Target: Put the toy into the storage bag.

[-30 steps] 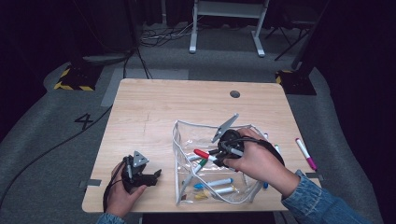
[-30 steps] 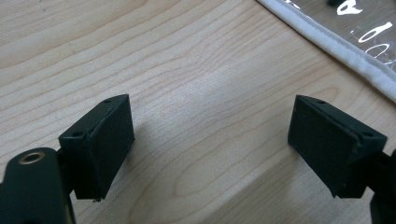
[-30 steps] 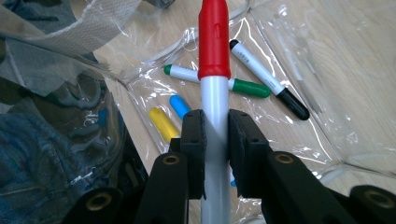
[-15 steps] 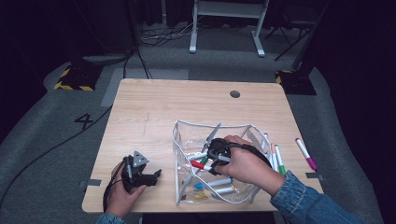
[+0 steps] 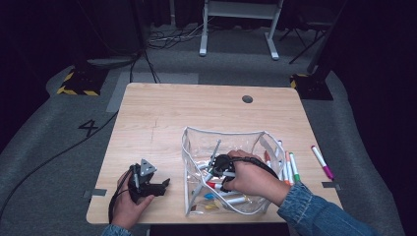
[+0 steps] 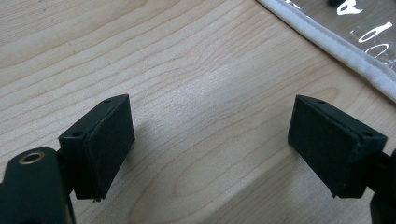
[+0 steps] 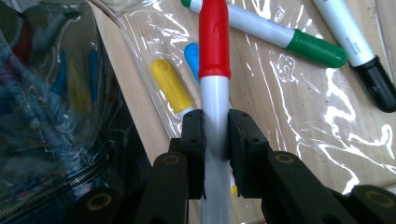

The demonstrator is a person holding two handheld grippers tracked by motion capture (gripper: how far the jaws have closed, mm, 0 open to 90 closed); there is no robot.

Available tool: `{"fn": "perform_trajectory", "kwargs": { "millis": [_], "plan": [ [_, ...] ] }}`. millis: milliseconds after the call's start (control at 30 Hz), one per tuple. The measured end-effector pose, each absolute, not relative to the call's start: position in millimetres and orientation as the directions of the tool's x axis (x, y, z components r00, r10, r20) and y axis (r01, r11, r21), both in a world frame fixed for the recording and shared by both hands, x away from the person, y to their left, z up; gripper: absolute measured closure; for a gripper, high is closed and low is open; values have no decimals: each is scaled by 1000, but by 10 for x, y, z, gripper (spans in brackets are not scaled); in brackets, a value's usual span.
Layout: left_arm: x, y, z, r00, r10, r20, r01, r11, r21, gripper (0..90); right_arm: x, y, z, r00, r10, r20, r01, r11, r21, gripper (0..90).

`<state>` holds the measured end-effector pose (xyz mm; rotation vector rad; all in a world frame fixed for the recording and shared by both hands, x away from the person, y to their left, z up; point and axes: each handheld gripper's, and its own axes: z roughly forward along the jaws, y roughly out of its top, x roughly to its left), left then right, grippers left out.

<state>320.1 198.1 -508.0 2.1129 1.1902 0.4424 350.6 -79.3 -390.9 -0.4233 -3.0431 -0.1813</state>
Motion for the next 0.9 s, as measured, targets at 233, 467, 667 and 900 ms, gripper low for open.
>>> {"fn": "perform_trajectory", "kwargs": {
  "millis": [233,467,667,900],
  "plan": [
    [3201,1981,-5080,528,849,-29,624,-365,691,147,3538,-812,-3851,-960,275,47,279,945,172,625],
    [3200,1981,-5080,528,849,-29,624,-364,691,147,3520,-953,-3466,-951,308,-22,282,896,344,577],
    [3201,1982,-5080,529,848,-28,624,-366,690,147,3500,-1196,-3104,-928,370,-43,309,829,466,567],
    [3201,1983,-5080,529,848,-27,624,-366,690,147,3536,-1597,-2847,-894,444,-63,342,765,546,553]
  ]
}}
